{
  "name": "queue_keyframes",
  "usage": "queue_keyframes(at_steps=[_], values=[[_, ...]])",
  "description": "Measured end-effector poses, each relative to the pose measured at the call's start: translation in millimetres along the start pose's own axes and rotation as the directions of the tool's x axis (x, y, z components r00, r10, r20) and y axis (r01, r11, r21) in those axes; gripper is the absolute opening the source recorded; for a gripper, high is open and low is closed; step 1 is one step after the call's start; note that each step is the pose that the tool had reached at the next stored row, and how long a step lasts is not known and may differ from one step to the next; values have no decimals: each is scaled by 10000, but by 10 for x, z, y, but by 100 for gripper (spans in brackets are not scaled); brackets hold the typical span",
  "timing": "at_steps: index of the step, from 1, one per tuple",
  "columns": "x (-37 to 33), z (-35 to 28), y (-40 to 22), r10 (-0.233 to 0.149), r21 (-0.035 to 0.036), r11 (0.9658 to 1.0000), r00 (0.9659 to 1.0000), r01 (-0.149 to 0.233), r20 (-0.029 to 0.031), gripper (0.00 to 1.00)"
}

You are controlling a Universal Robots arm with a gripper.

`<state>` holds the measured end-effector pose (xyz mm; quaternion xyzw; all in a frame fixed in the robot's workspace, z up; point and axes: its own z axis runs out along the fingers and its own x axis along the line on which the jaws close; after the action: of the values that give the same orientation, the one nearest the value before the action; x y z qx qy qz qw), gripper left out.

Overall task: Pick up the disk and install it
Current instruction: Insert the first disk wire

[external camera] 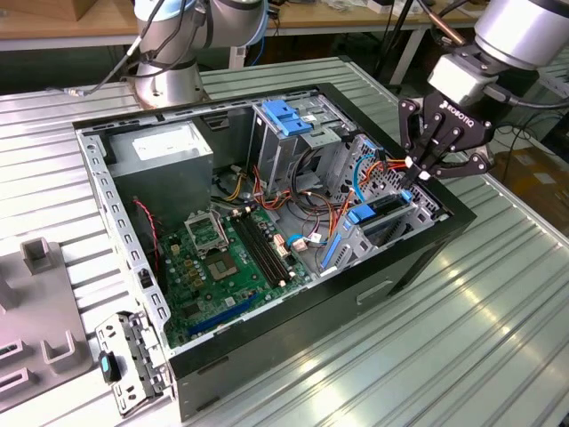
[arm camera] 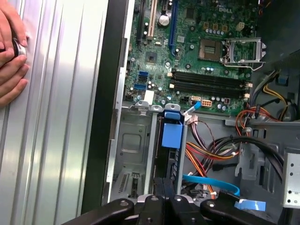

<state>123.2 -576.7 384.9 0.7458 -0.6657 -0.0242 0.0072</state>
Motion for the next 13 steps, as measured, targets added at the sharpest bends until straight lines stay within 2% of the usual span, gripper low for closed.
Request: queue_keyframes(at_steps=[6, 13], values=[[2, -5, -114, 0, -2, 10000, 10000, 0, 1, 11], [-1, -7, -180, -112, -6, 9999, 9999, 112, -3, 11]])
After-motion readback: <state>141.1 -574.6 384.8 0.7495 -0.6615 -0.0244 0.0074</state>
